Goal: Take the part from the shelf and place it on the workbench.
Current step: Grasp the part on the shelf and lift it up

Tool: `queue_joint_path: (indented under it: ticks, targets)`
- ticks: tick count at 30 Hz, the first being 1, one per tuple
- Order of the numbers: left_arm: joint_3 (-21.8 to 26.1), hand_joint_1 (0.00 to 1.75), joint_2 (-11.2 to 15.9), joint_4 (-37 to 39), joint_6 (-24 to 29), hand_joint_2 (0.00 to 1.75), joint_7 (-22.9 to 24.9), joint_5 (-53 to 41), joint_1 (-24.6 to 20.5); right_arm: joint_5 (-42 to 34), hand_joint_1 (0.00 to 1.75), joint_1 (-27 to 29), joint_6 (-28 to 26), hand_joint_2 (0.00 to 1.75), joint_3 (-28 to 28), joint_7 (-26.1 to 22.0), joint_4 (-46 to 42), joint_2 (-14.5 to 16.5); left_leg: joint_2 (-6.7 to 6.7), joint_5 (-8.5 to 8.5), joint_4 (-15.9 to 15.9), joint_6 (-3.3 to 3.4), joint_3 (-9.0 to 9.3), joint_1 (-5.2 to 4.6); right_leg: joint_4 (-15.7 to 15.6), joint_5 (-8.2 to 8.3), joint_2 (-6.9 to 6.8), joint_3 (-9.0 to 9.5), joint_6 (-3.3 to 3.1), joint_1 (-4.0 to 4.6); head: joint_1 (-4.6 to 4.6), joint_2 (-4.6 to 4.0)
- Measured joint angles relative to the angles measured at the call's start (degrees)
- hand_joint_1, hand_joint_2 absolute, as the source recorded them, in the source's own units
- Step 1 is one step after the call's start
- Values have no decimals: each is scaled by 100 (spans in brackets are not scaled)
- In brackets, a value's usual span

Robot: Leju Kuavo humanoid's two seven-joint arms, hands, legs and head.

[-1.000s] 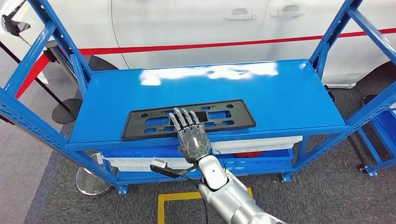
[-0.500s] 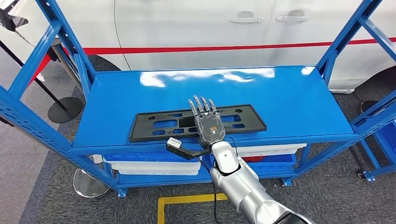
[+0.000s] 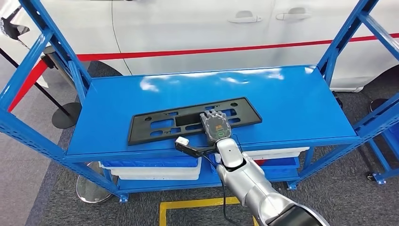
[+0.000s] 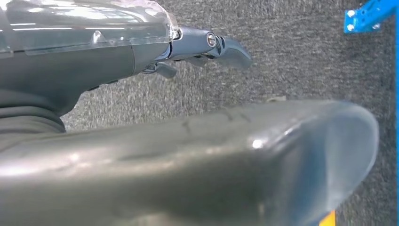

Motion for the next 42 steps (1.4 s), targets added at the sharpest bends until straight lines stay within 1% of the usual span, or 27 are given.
queue_joint_path:
  ticks: [2,3,4,6,8,11,13,14,17,18,19,20,21,22,23,24,27,29,30,32,33,34,35,37,38,40,42]
  targets:
    - [0,0,2,0,0,0,0,-1,4,0,175,-15,2,175,0,-5,48,1,2,-272,752,-38,-394,9,8,-18,-16,9,-22,8,0,0]
    - [0,0,3,0,0,0,0,-1,11,0,175,-20,3,175,1,-6,68,1,2,-259,905,-45,-493,10,16,-30,-19,18,-26,11,0,0]
    - [0,0,4,0,0,0,0,-1,16,1,175,-25,3,175,1,-7,85,2,2,-128,822,-44,-475,10,25,-44,-16,32,-22,11,-1,0]
    - [0,0,9,0,2,0,0,-1,15,0,175,-40,22,175,1,-5,111,4,4,310,77,-12,-147,9,53,-87,-10,75,1,10,0,0]
    - [0,0,14,0,4,0,2,-1,5,-1,175,-68,68,175,1,3,138,4,4,540,-565,45,157,-13,83,-121,-4,88,46,29,3,0]
    - [2,0,16,0,16,0,7,28,7,-35,175,-90,49,175,-3,-14,173,-1,-2,551,-710,135,217,-32,73,-116,5,82,126,41,9,0]
    - [4,0,15,0,53,0,19,60,12,-128,175,-81,-87,175,-36,-111,181,-7,11,585,-765,207,235,-8,176,-205,8,42,186,32,13,0]
    - [4,0,14,0,79,0,30,75,8,-201,175,-70,-183,175,-66,-198,180,-10,17,602,-793,241,240,7,373,-334,8,-49,216,27,15,0]
    - [17,0,12,0,158,0,65,133,5,-677,175,50,-501,175,-208,-690,30,-10,21,609,-799,279,231,9,1485,-856,3,-593,284,-4,20,0]
    - [31,0,11,0,184,0,72,165,10,-1023,175,122,-567,175,-269,-955,-130,-8,17,605,-797,280,233,9,1714,-894,2,-715,296,-15,20,0]
    - [49,0,8,0,208,0,78,203,15,-1457,175,196,-588,175,-329,-1237,-344,-5,12,598,-793,275,241,11,1728,-819,1,-734,302,-24,21,0]
    - [76,0,4,0,233,0,81,243,19,-2038,175,267,-548,175,-385,-1543,-655,1,8,586,-788,266,258,13,1494,-634,-2,-629,300,-33,21,0]
    - [106,0,-4,0,252,0,83,283,23,-2695,175,335,-464,175,-427,-1821,-1031,9,5,567,-781,250,281,15,1090,-396,-6,-437,291,-40,21,0]
    - [138,0,-13,0,263,0,80,315,25,-3403,175,411,-346,175,-452,-2034,-1464,18,4,548,-774,231,299,13,687,-228,-11,-235,273,-41,20,0]
    - [173,0,-20,0,270,0,75,348,21,-4192,175,516,-213,175,-466,-2207,-1982,23,-2,529,-757,207,304,4,347,-110,-15,-76,253,-33,19,0]
    - [204,0,-26,0,274,0,70,373,18,-4902,175,644,-103,175,-469,-2315,-2493,12,-9,519,-747,181,299,-4,155,-71,-19,5,234,-22,16,0]
    - [303,0,-31,0,299,0,69,435,44,-6693,175,1034,119,175,-504,-2529,-4099,-158,-27,507,-758,96,271,-11,72,-84,-29,7,160,-7,16,0]
    - [371,0,-31,0,321,0,78,489,71,-7477,175,1237,237,175,-586,-2678,-5128,-347,-11,351,-573,43,199,2,28,-65,-34,30,89,-37,10,0]
    - [404,0,-31,0,329,0,81,514,76,-7746,175,1345,291,175,-641,-2768,-5589,-441,-1,193,-316,20,91,10,10,-62,-38,45,60,-50,5,0]
    - [466,0,-32,0,343,0,84,548,76,-8124,175,1598,383,175,-740,-2950,-6373,-624,8,-173,465,-14,-254,17,8,-77,-43,61,25,-43,4,0]
    - [485,0,-32,0,363,0,87,544,77,-8250,175,1743,430,175,-781,-3030,-6686,-700,8,-267,775,-26,-403,19,12,-88,-43,69,17,-38,4,0]
    - [498,0,-32,0,389,0,92,537,78,-8347,175,1890,472,175,-813,-3102,-6954,-764,8,-263,919,-30,-479,19,19,-100,-37,78,14,-35,6,0]
    - [510,0,-32,0,416,0,94,534,77,-8419,175,2031,505,175,-839,-3174,-7197,-813,8,-139,825,-23,-443,19,28,-114,-25,92,17,-33,5,0]
    - [550,0,-32,0,445,0,83,574,67,-8484,175,2266,534,175,-872,-3306,-7596,-879,9,273,101,26,-111,14,47,-153,1,132,43,-32,7,0]
    - [575,0,-31,0,448,0,74,606,59,-8494,175,2372,526,175,-881,-3375,-7775,-903,8,419,-281,59,72,1,64,-174,10,145,66,-22,7,0]
    - [619,0,-30,0,468,0,84,656,40,-8513,175,2600,488,175,-891,-3513,-8083,-935,3,497,-669,115,254,-25,80,-192,15,146,123,-8,9,0]
    - [659,0,-32,0,508,0,156,696,30,-8542,175,2852,413,175,-893,-3654,-8320,-951,-4,508,-715,165,268,-28,74,-179,12,146,189,-2,9,0]
